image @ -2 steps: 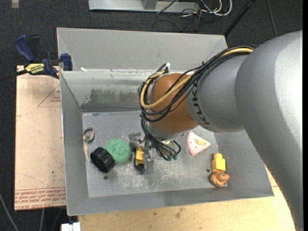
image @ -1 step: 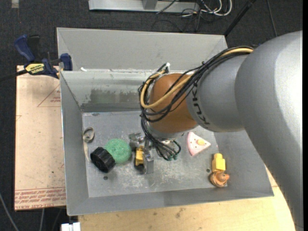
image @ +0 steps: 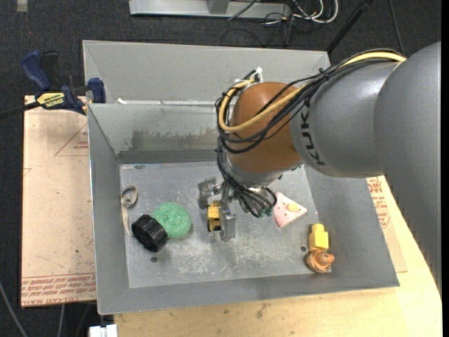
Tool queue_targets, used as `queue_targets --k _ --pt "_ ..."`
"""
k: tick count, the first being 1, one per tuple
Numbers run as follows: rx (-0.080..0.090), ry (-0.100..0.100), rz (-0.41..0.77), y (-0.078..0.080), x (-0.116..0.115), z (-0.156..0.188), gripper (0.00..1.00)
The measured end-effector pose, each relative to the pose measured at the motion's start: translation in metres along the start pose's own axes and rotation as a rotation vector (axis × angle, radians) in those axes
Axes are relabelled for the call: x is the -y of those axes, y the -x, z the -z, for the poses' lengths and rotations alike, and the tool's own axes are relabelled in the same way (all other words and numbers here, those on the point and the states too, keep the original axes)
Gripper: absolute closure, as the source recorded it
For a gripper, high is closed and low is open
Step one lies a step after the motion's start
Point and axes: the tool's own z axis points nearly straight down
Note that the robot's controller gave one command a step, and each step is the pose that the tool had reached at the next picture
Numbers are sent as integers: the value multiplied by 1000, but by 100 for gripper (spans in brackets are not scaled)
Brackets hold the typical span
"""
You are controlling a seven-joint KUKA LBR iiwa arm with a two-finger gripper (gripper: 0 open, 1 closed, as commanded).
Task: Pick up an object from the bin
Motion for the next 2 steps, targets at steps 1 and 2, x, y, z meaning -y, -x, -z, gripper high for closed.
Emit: queue_targets --k 1,2 --pt "3 -1 -33 6 -9 68 100" --pt "20 -2 -7 8 3 52 100"
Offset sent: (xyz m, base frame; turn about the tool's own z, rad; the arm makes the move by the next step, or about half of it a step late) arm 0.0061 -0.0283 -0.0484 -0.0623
